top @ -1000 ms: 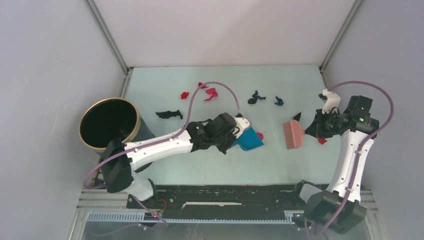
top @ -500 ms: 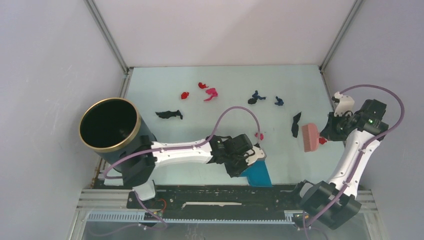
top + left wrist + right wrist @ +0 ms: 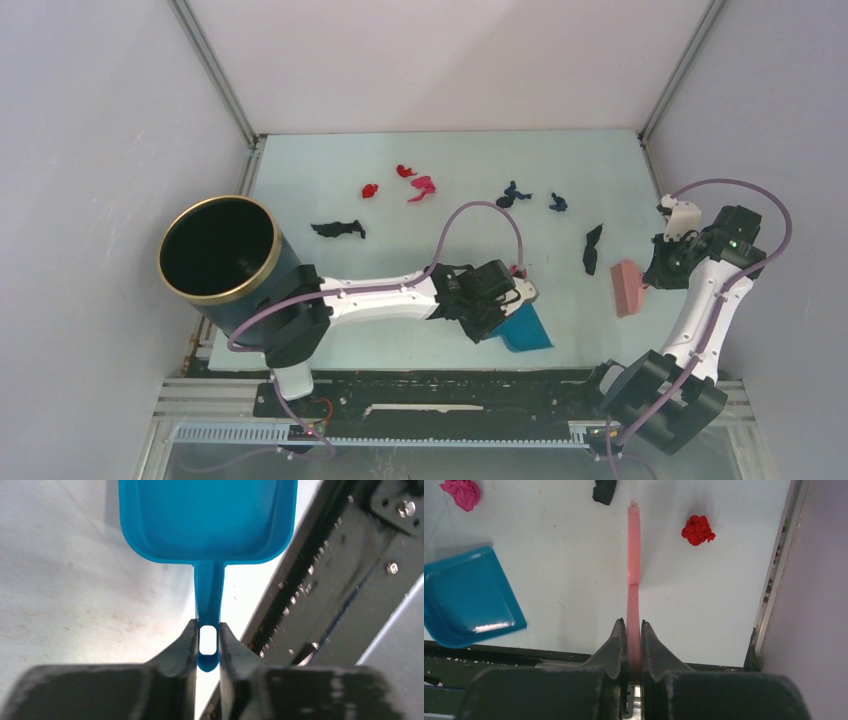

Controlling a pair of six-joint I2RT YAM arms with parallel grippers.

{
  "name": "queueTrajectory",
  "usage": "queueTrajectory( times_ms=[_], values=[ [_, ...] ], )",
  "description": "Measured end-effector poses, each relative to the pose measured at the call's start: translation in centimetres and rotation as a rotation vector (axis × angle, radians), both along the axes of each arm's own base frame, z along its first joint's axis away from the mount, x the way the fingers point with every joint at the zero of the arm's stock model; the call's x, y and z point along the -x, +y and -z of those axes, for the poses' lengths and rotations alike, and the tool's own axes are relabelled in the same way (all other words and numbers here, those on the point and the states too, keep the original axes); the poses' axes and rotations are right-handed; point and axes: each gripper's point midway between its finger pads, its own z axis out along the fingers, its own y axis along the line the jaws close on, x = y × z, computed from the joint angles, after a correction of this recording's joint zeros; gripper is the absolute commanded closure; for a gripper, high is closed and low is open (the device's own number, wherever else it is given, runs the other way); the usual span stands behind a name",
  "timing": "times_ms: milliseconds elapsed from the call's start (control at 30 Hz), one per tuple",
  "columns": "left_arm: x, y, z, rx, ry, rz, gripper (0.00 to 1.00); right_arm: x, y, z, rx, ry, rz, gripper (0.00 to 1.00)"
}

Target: Sweep away the paper scraps from the table

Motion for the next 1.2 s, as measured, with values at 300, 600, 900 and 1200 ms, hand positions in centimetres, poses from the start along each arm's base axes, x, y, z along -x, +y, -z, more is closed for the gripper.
queueTrajectory(
  times_ms=[300, 600, 900, 1200],
  values=[
    [-4.0, -0.9, 1.4, 0.089, -0.094, -0.111, 0.47, -1.0, 0.3, 0.0, -0.008, -0.024, -0.02, 1.0],
    [-0.7, -0.2, 3.0, 0.07, -0.109, 0.037, 0.49, -3.5, 6.2, -1.3, -0.245, -0.11, -0.125, 1.0],
    [-0.9, -0.4, 4.8, 0.01, -0.139, 0.033, 0.8, -6.6, 12.0, -2.8, -0.432, -0.22, -0.227, 1.0],
    [-2.1, -1.2, 2.4, 0.004, -0.153, -0.028, 0.95, -6.0, 8.6, -5.0, -0.158, -0.253, -0.177, 1.0]
  ],
)
